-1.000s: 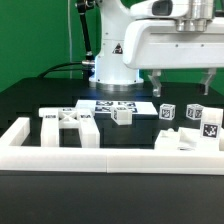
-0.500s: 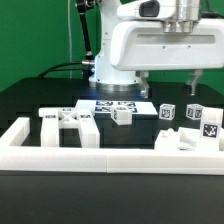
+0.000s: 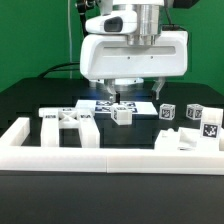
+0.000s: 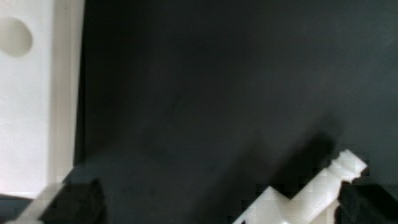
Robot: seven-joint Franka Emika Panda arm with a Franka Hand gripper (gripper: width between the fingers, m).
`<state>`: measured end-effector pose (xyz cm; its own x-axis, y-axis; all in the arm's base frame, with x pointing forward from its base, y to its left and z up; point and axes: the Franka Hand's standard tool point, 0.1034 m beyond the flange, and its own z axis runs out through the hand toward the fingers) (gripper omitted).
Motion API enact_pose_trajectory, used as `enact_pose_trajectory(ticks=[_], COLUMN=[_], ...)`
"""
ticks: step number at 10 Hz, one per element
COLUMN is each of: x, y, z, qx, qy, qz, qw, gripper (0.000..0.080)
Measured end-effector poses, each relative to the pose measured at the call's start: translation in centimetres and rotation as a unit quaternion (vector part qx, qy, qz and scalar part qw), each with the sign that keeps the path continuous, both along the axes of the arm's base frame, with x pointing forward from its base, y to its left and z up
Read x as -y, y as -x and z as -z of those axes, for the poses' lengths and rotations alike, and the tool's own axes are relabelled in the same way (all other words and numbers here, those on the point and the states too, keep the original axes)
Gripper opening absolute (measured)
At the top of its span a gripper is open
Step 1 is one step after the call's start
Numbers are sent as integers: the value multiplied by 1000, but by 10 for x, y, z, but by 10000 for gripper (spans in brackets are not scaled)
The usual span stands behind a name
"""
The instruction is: Assemble chair
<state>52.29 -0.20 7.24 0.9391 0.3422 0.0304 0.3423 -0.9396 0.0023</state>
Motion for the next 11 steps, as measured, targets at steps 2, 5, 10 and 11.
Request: enact_pose_trajectory(ticks=[2, 5, 10, 11], x=[2, 23, 13, 6], y=[2, 53, 67, 68], z=[1, 28, 33, 32], qx=[-2, -20, -86, -126], qy=[0, -2, -7, 0], qz=[1, 27, 34, 35], qw=[1000, 999, 996, 991], gripper=[649, 649, 649, 649])
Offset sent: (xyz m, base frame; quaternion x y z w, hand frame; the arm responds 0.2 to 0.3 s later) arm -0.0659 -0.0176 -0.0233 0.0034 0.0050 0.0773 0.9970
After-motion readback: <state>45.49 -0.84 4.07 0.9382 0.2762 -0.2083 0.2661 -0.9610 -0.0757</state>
